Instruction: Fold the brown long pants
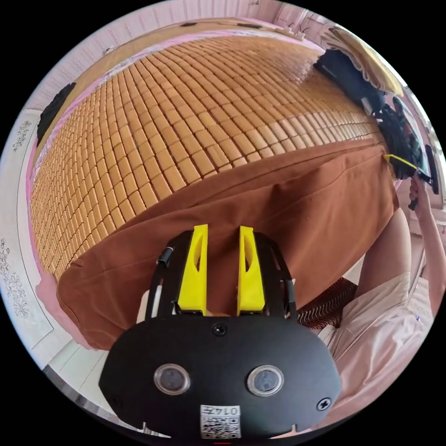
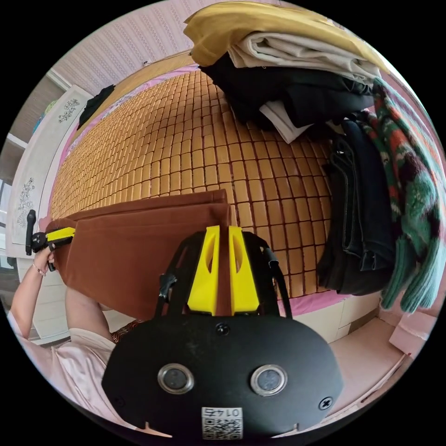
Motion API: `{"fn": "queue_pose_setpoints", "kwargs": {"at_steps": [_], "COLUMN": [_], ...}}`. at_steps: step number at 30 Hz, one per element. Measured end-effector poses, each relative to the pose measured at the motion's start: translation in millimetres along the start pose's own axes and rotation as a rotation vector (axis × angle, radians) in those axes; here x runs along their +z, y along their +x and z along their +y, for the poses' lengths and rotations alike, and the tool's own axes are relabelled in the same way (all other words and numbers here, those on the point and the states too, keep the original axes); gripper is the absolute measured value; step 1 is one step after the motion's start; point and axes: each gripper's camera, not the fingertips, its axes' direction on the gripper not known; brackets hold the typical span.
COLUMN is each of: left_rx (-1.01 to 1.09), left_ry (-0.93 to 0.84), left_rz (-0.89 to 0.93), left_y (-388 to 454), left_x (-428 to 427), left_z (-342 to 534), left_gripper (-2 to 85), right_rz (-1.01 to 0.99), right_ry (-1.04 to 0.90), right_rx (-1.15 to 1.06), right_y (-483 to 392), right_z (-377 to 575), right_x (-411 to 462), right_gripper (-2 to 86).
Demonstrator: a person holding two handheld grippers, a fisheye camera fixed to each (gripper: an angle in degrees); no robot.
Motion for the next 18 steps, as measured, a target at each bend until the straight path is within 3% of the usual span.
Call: {"fn": "queue_pose_setpoints", "kwargs": {"at_steps": [3, 8, 12, 18], "left_rx": [0.001, 0.032, 0.030, -0.157], "left_ry": [0.011, 0.118, 0.256, 0.139], "left_rz": [0.013, -0.014, -0.080, -0.005], "left_y": [-5.3, -15.1, -29.1, -59.0], "left_x": [-1.2, -36.3, -80.3, -34.8], "left_z": [5.0, 31.7, 51.5, 38.2], "left_gripper": [0.2, -0.9, -0.9, -0.5], "right_rz": [-0.040, -0.083, -0.099, -0.099], "right_ry": [0.058, 0.103, 0.020, -0.075], "right_rx": [-0.009, -0.076, -0.070, -0.009], "right_y": [5.1, 5.7, 16.0, 24.7], "right_z": [14.1, 17.8, -14.8, -5.2], "right_x": [-18.7, -59.3, -43.8, -5.0], "right_gripper": [-0.1, -0.2, 1.3, 7.3]}}
